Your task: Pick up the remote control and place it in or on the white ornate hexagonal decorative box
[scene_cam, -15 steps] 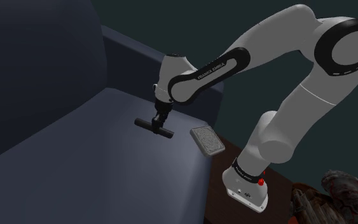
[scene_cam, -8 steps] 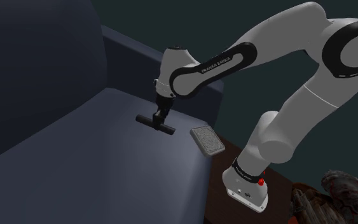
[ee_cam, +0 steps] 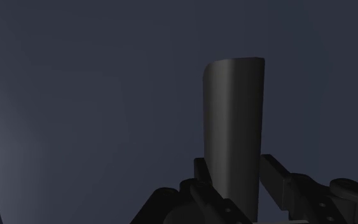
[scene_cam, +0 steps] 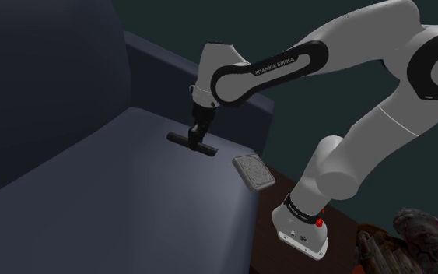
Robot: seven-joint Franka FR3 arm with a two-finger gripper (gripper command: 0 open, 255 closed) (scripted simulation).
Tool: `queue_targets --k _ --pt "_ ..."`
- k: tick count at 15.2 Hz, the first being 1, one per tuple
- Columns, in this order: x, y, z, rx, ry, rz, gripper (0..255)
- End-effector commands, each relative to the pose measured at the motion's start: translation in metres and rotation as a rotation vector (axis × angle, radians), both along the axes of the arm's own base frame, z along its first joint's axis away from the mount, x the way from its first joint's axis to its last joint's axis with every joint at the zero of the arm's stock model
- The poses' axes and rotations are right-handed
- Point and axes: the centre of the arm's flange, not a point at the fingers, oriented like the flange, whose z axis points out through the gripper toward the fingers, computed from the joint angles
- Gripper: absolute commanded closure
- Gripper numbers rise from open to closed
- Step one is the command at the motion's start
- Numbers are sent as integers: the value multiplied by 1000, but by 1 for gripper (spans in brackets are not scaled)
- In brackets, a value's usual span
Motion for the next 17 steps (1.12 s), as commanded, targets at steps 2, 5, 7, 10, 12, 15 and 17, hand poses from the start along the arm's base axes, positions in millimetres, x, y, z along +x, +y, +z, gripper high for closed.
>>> queue_targets --k 2,5,7,10,12,15,17 --pt "1 0 16 0 0 0 255" --pt "1 0 32 0 0 0 255" --pt "1 0 42 0 0 0 255" --pt "1 0 58 0 0 0 255" --pt "1 0 69 0 0 0 255" --pt "1 0 84 0 0 0 255" --pt "1 0 95 0 0 0 255"
